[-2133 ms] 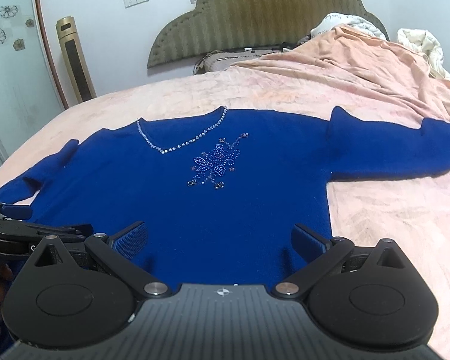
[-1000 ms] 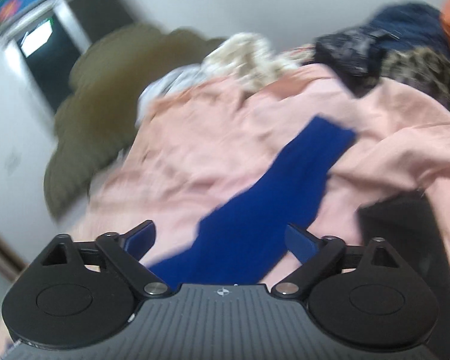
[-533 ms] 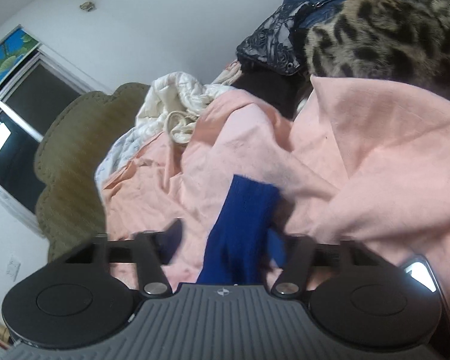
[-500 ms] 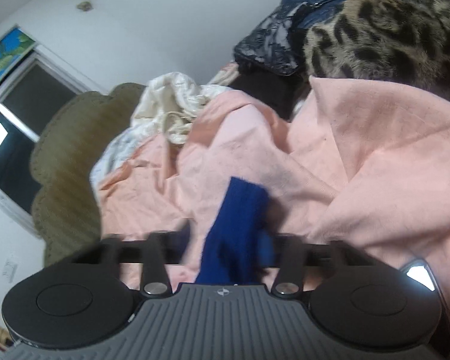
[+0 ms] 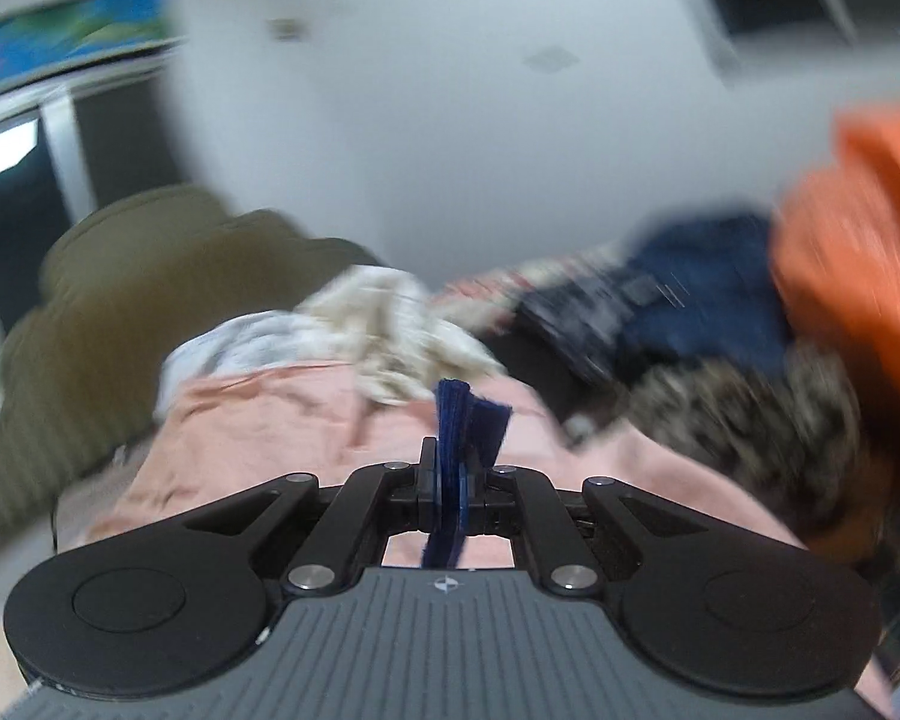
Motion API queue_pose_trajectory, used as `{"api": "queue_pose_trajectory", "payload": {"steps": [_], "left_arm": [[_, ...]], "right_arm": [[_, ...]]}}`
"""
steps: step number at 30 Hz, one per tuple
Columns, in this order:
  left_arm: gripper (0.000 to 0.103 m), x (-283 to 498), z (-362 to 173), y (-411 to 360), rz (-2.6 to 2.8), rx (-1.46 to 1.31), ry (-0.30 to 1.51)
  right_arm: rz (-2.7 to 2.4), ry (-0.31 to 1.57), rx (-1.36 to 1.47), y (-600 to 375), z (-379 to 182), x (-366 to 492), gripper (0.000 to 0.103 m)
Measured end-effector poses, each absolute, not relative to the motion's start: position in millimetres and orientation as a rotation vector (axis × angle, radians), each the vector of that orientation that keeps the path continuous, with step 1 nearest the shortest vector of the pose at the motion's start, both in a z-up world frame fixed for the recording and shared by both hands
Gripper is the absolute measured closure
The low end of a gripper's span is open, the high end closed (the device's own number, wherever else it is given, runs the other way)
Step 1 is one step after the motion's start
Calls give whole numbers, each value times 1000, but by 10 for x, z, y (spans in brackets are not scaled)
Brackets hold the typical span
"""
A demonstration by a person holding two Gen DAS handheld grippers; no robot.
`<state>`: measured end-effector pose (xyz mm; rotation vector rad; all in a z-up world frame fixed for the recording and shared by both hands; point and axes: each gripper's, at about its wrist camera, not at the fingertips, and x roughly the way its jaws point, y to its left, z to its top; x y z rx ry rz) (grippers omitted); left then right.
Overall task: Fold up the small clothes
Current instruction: 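Carry the sleeve across the sweater body and open the right tool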
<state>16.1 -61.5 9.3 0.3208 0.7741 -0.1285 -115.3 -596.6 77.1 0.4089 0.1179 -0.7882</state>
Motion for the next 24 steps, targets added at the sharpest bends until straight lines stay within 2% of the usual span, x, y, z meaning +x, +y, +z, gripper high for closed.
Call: {"api": "queue_pose_trajectory", "payload": {"steps": [5,10,19,24], "left_arm": [[0,150,121,-373,-110,306,770],[0,131,141,-87,-86,291,766],[0,144,79,426,-11,248,796],[0,182,21,671,20,205,820]], "right_arm": [[-529,147,221,-4890,1079,-639,93],[-261,180,74,-3661,1129,-66,93],[24,352,33,-1896,614,835,94],[88,433,-57,-1120,283,1049,94]]}}
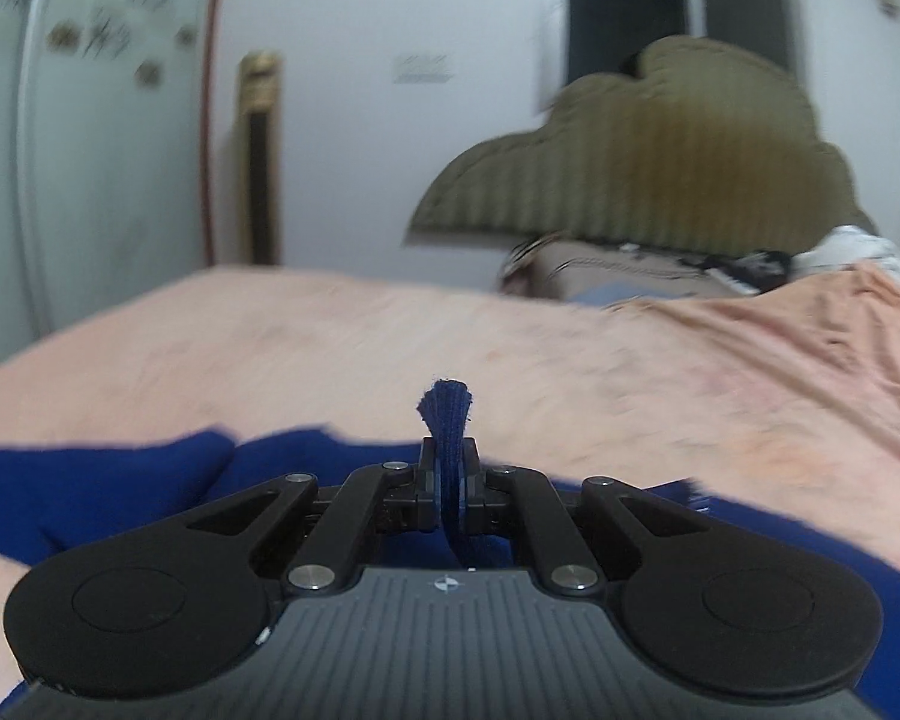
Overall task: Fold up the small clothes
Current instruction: 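Carry the sleeve across the sweater body and open the right tool, then grasp the other sleeve cuff with the left tool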
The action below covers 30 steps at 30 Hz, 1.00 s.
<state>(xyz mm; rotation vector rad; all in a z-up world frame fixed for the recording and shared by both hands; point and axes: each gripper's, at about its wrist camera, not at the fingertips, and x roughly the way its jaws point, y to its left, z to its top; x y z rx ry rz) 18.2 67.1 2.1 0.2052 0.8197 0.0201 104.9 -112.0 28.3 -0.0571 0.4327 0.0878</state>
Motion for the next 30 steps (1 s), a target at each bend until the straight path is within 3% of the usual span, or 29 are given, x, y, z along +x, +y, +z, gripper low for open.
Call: {"api": "queue_pose_trajectory", "payload": {"steps": [18,19,21,27,30], "left_arm": [[0,218,-33,785,45,175,846],[0,213,-25,792,45,179,846],[0,218,-9,807,51,183,841],[0,292,-35,875,85,126,856],[0,273,-1,860,78,101,857]], "right_arm": [[178,541,28,-541,16,1414,93],[195,566,38,-530,-8,1447,92],[239,649,58,-524,-90,1520,76],[254,611,194,-833,41,1167,70],[262,732,181,-857,-74,1244,67]]}}
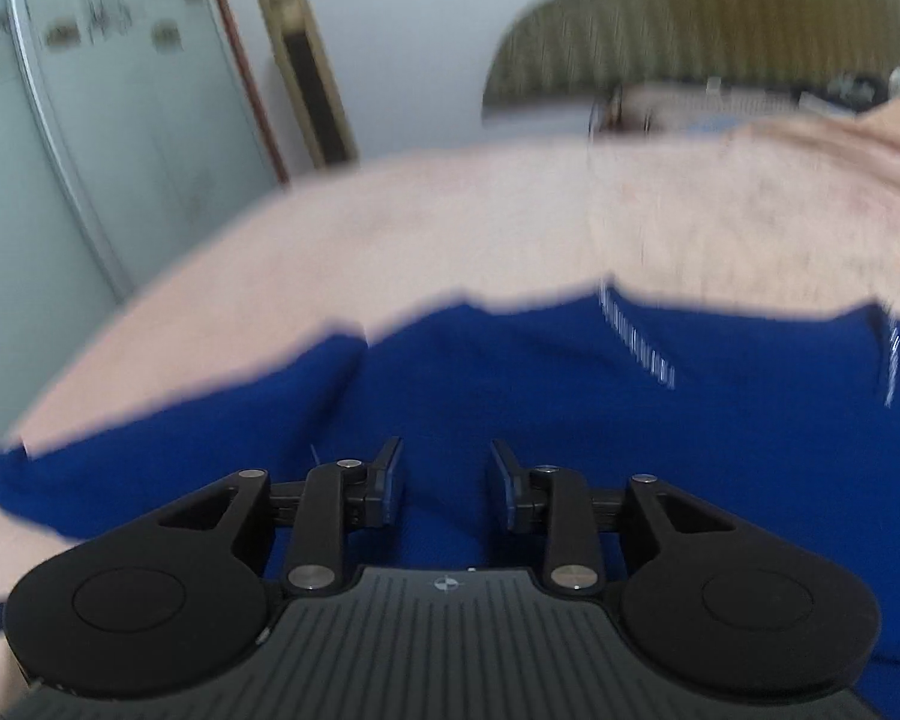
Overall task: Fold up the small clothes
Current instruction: 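Grasp the other sleeve cuff with the left tool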
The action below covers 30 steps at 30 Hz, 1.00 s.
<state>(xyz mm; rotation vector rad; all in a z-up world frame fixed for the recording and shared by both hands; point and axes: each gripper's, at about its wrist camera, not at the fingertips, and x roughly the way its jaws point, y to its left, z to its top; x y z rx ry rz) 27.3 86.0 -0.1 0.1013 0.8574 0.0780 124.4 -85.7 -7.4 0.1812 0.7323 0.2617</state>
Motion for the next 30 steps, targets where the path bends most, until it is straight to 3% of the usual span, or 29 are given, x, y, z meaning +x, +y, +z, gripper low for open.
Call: {"api": "queue_pose_trajectory", "payload": {"steps": [4,9,14,19,22,26,28,29,30], "left_arm": [[0,249,35,984,123,97,830],[0,241,14,1454,226,13,830],[0,339,27,2094,360,-84,844],[1,365,-4,2954,428,-487,811],[1,279,-89,3358,436,-751,711],[2,303,-127,3630,451,-878,628],[9,313,-153,3737,465,-949,581],[27,312,-162,3757,475,-971,562],[59,328,-183,3805,488,-992,560]], "right_arm": [[269,717,200,-862,-17,1098,65],[306,596,211,-967,249,544,48],[293,566,287,-1230,230,101,42],[248,584,295,-1436,98,-147,40],[231,591,325,-1542,36,-255,33],[208,583,319,-1625,15,-358,29],[192,577,316,-1661,14,-379,27],[187,574,320,-1683,12,-390,27],[184,571,325,-1704,7,-399,26]]}}
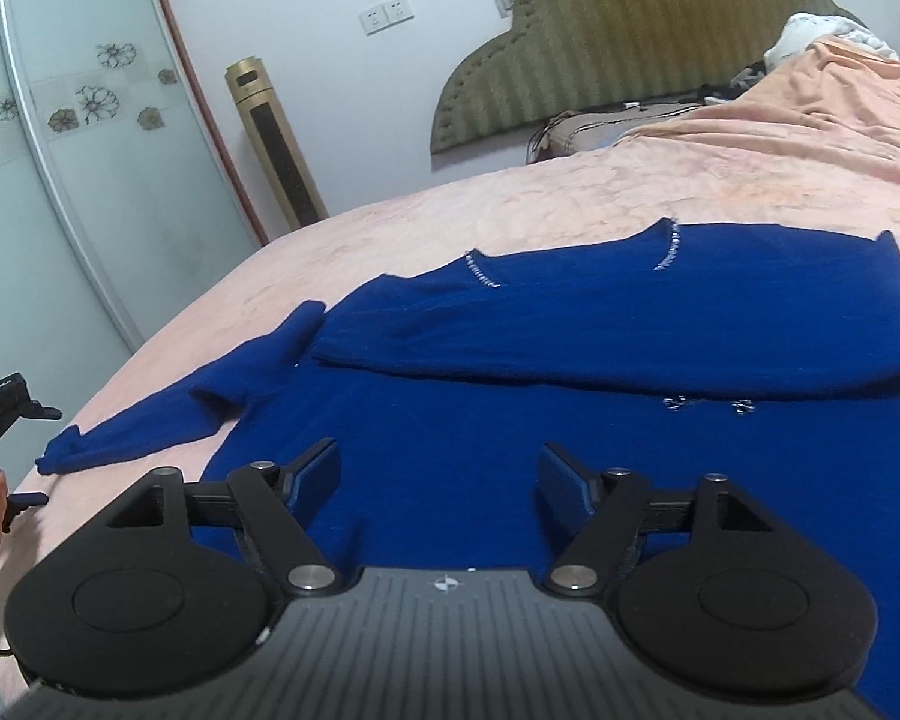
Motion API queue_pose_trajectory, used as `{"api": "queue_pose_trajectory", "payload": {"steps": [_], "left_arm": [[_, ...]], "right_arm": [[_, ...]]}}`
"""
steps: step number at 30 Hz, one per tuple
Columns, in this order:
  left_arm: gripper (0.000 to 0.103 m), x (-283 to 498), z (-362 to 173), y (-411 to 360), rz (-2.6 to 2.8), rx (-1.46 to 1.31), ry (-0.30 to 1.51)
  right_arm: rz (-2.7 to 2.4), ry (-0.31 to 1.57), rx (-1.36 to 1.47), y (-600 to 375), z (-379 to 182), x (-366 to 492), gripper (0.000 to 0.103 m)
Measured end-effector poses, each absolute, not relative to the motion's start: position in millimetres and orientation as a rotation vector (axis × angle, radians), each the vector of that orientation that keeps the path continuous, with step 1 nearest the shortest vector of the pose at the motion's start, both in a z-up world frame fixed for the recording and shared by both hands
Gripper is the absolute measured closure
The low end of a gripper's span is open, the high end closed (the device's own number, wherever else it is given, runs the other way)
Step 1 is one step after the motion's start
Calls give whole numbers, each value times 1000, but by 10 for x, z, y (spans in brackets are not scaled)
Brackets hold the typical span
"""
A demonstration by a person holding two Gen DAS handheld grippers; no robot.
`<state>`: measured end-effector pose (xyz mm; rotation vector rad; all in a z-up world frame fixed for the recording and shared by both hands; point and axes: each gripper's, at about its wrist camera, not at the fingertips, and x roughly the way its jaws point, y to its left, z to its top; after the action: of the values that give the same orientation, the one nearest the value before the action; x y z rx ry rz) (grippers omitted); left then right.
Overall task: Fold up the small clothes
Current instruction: 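Grasp the other sleeve cuff with the left tool, then fold the held sleeve across the body and open the left tool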
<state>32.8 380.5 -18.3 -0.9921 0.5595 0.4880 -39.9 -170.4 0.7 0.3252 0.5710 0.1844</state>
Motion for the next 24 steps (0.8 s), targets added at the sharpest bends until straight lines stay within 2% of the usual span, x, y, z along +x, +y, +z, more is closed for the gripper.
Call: {"api": "queue_pose_trajectory", "payload": {"steps": [3,5,9,16,21,24], "left_arm": [[90,398,-292,3881,505,-1065,585],[95,412,-314,3897,521,-1074,588],[97,393,-125,3786,584,-952,568],[97,649,681,3367,811,-435,397],[97,942,1367,2394,667,-220,229],[97,1075,1544,1588,464,-108,199]], "right_arm": [[175,573,335,-1746,-13,-410,26],[173,572,336,-1769,-15,-426,26],[166,569,346,-1824,-37,-447,26],[140,557,376,-2039,-71,-551,26],[86,545,436,-2325,-122,-633,26],[56,531,468,-2469,-149,-692,26]]}}
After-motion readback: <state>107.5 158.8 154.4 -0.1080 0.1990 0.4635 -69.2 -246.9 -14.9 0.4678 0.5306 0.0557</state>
